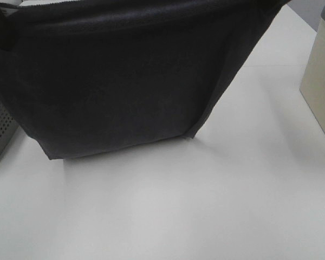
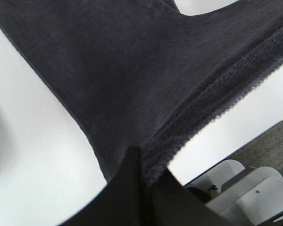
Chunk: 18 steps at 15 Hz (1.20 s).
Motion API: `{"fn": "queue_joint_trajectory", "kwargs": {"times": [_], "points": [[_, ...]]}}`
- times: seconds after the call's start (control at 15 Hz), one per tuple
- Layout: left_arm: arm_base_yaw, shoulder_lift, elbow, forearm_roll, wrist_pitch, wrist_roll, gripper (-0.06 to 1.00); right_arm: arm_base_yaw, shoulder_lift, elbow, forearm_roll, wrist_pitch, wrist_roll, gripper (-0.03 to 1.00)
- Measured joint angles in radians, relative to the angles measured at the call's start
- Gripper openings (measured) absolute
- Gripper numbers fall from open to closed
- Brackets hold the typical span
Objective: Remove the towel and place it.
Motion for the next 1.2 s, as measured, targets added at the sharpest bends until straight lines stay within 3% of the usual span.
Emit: {"fn": "queue_joint_trajectory", "kwargs": {"times": [0.47,0.67,0.87,1.2], "points": [[0.0,-0.077,0.219,-0.133,-0.002,0.04,0.0,0.0,-0.053,0.175,0.042,0.0,0.011,0.01],[-0.007,-0.147,0.387,-0.24,-0.011,0.059,0.0,0.0,-0.166,0.373,0.081,-0.002,0.04,0.01],[-0.143,-0.16,0.499,-0.257,-0.012,0.049,0.0,-0.002,-0.243,0.525,0.112,-0.002,0.061,0.01],[-0.363,-0.162,0.591,-0.227,0.001,-0.085,0.0,-0.007,-0.372,0.752,0.209,0.0,0.068,0.01]]}}
